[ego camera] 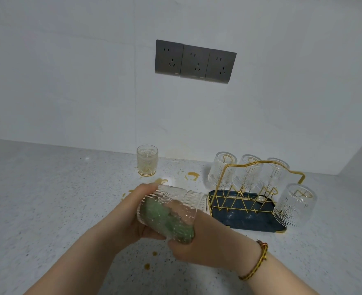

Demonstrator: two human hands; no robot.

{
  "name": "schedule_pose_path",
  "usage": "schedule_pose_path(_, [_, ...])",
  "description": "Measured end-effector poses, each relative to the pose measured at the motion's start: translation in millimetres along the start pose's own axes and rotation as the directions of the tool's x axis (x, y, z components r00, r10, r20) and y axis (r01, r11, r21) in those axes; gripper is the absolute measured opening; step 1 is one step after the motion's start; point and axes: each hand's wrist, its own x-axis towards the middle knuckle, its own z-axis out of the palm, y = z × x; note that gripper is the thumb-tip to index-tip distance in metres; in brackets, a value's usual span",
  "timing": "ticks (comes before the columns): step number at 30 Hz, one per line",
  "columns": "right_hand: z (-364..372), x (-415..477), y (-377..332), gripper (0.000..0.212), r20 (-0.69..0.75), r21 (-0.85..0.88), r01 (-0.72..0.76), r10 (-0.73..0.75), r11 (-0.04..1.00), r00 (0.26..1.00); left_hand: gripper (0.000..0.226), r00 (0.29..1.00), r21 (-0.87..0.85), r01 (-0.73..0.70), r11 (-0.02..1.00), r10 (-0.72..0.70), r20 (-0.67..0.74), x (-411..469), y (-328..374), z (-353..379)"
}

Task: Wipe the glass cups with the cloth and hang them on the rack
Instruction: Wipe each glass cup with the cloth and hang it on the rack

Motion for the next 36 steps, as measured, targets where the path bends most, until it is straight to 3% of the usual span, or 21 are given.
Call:
schedule_pose_path(2, [-1.5, 2.4, 0.2, 0.017, 0.026, -0.146, 0.015, -0.011, 0.989, 1.000, 0.049, 0.998, 0.002, 0.064, 0.998, -0.064, -0.015, -1.7, -1.2, -0.6])
schedule_pose_path(3, [-3.3, 4.2, 1.5, 0.017, 0.013, -0.058, 0.004, -0.003, 0.998, 1.000, 0.049, 0.998, -0.013, 0.053, 0.999, -0.053, -0.015, -2.7, -1.5, -0.3])
schedule_pose_path(5, [-10.0, 5.7, 0.2, 0.023, 0.025, 0.376, -0.088, 0.085, 0.923, 0.996, 0.051, 1.000, -0.004, -0.030, 1.000, 0.030, -0.006, -3.9, -2.7, -1.7])
schedule_pose_path(7, [-13.6, 5.9, -0.3, 0.024, 0.123, 0.820, -0.207, 0.189, 0.533, 0.974, 0.060, 0.991, 0.072, -0.133, 0.989, 0.133, -0.005, -4.8, -0.5, -2.8])
schedule_pose_path(9, [-12.6, 7.8, 2.1, 0.031, 0.136, 0.932, -0.215, 0.269, 0.291, 0.954, 0.062, 0.981, 0.131, -0.189, 0.973, 0.193, -0.015, -4.6, 3.5, -2.4])
schedule_pose_path(10, [-10.4, 7.9, 1.4, 0.026, 0.118, 0.910, -0.222, 0.296, 0.349, 0.948, 0.059, 0.980, 0.145, -0.194, 0.970, 0.199, -0.018, -4.8, 5.8, -1.5])
schedule_pose_path(11, [-9.5, 6.2, -1.2, 0.019, 0.048, 0.824, -0.202, 0.291, 0.529, 0.956, 0.054, 0.982, 0.143, -0.182, 0.973, 0.187, -0.021, -4.6, 7.8, -0.2])
schedule_pose_path(13, [-8.1, 3.4, -2.4, 0.018, -0.148, 0.347, -0.024, 0.079, 0.938, 0.986, 0.038, 0.993, 0.094, -0.109, 0.990, 0.113, -0.033, -3.1, 8.7, 2.1])
schedule_pose_path(14, [-5.2, 1.9, -0.5, 0.013, -0.122, 0.094, 0.057, -0.046, 0.994, 0.992, 0.039, 0.997, 0.068, -0.068, 0.995, 0.071, -0.041, -2.5, 7.4, 2.8])
schedule_pose_path(15, [-0.9, 1.3, 2.1, 0.012, -0.088, -0.113, 0.085, -0.096, 0.990, 0.992, 0.042, 0.998, 0.046, -0.036, 0.998, 0.038, -0.048, -1.8, 5.6, 3.1])
schedule_pose_path(17, [5.7, 3.6, 8.9, 0.008, -0.095, -0.164, 0.074, -0.090, 0.984, 0.991, 0.046, 0.998, 0.024, -0.013, 1.000, 0.014, -0.058, -0.9, 1.4, 2.5])
schedule_pose_path(18, [6.1, 5.3, 9.2, 0.010, -0.125, -0.107, 0.051, -0.064, 0.993, 0.990, 0.045, 0.998, 0.014, -0.026, 1.000, 0.027, -0.051, -1.0, -0.5, 1.6])
schedule_pose_path(20, [0.7, 10.3, 9.5, 0.025, -0.128, 0.313, -0.080, 0.125, 0.946, 0.984, 0.047, 0.997, 0.023, -0.079, 0.997, 0.079, -0.020, -2.4, -2.3, -1.1])
schedule_pose_path(21, [-4.5, 11.2, 9.7, 0.029, -0.013, 0.538, -0.135, 0.168, 0.832, 0.986, 0.054, 0.993, 0.038, -0.117, 0.992, 0.117, -0.008, -3.3, -1.9, -2.3])
schedule_pose_path(23, [-11.5, 9.7, 10.2, 0.029, 0.127, 0.869, -0.216, 0.220, 0.445, 0.967, 0.064, 0.984, 0.071, -0.178, 0.981, 0.179, -0.007, -4.7, -0.8, -3.6])
schedule_pose_path(25, [-12.4, 7.1, 9.8, 0.026, 0.139, 0.928, -0.216, 0.256, 0.304, 0.957, 0.061, 0.977, 0.081, -0.205, 0.975, 0.208, -0.035, -4.1, 1.1, -2.3])
schedule_pose_path(27, [-12.7, 5.7, 4.2, 0.019, 0.073, 0.800, -0.221, 0.275, 0.558, 0.959, 0.052, 0.981, 0.075, -0.182, 0.980, 0.186, -0.048, -3.1, 2.7, 0.5])
schedule_pose_path(29, [-12.2, 3.4, -3.8, 0.027, -0.025, 0.369, -0.115, 0.134, 0.922, 0.991, 0.047, 0.995, 0.043, -0.086, 0.995, 0.088, -0.046, -1.7, 2.7, 2.2])
schedule_pose_path(32, [-13.4, -0.1, -8.2, 0.038, 0.082, -0.012, 0.013, -0.012, 1.000, 0.997, 0.051, 0.999, 0.008, 0.020, 1.000, -0.020, -0.033, -0.5, 0.1, 1.2])
schedule_pose_path(34, [-15.1, 1.0, -7.7, 0.037, 0.091, -0.025, 0.025, -0.022, 0.999, 0.996, 0.047, 0.999, -0.011, 0.032, 0.999, -0.032, 0.004, -2.0, 0.6, 2.5])
schedule_pose_path(36, [-17.0, 3.0, -0.6, 0.024, 0.030, 0.180, -0.037, 0.032, 0.983, 0.999, 0.052, 0.999, 0.014, -0.021, 1.000, 0.021, 0.035, -3.7, -0.5, 1.8])
